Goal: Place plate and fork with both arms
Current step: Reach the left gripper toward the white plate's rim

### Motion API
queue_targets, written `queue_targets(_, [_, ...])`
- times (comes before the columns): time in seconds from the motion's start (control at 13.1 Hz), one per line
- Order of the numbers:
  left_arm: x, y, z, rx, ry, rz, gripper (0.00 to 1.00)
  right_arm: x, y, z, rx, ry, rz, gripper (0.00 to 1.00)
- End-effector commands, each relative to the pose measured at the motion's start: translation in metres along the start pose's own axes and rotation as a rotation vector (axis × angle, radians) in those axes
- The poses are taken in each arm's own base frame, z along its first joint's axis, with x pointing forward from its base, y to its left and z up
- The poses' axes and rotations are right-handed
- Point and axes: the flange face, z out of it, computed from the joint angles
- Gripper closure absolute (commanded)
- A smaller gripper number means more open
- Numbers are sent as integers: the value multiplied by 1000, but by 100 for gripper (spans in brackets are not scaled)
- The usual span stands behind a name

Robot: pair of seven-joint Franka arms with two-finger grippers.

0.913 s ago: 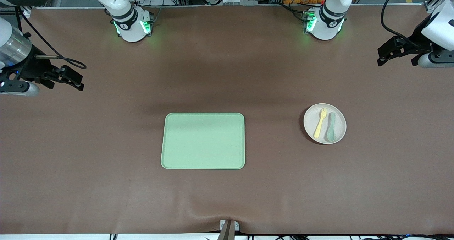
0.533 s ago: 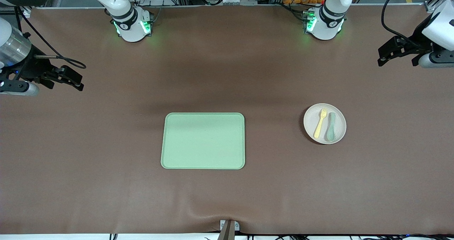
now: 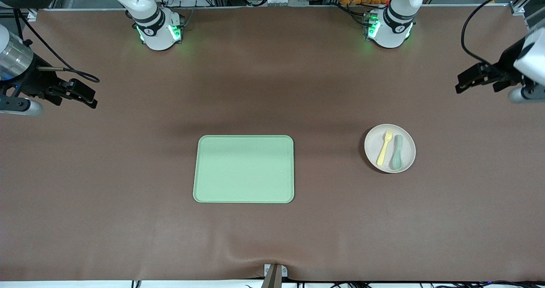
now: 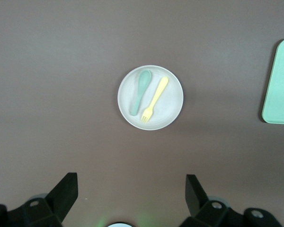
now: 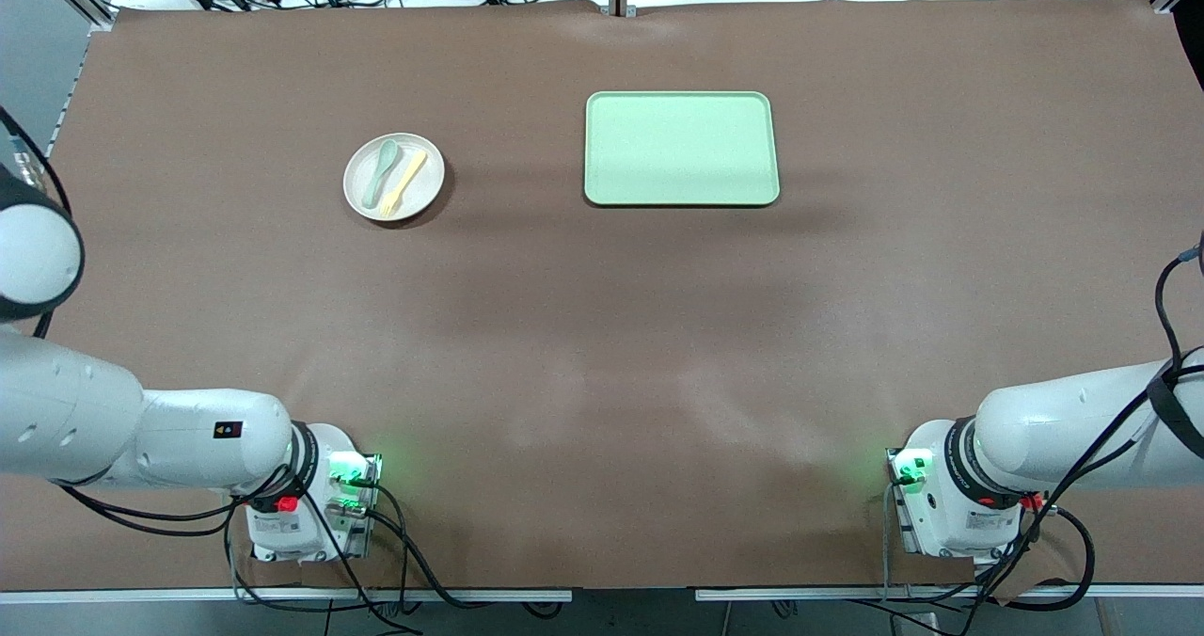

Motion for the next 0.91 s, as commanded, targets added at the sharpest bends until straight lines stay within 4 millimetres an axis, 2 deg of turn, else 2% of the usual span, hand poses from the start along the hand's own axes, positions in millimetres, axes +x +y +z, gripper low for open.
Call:
queue_targets(0.0, [24, -32, 56, -73, -50, -36, 0, 1, 4, -5, 14, -4, -3, 0])
queue_targets(0.15, [35, -61, 105, -134, -51, -65, 0, 0, 9, -3, 11, -20, 2, 0])
queue_targets(0.3, [52, -81, 155, -173, -72, -45, 0, 0, 10, -5, 12, -15, 5, 0])
queue_targets(0.53, [73, -108, 209, -201, -93, -36, 0, 1, 14, -4, 12, -15, 12, 0])
queue_targets(0.84, [88, -143, 274, -286, -92, 37, 0, 1, 15, -5, 12, -12, 15, 0])
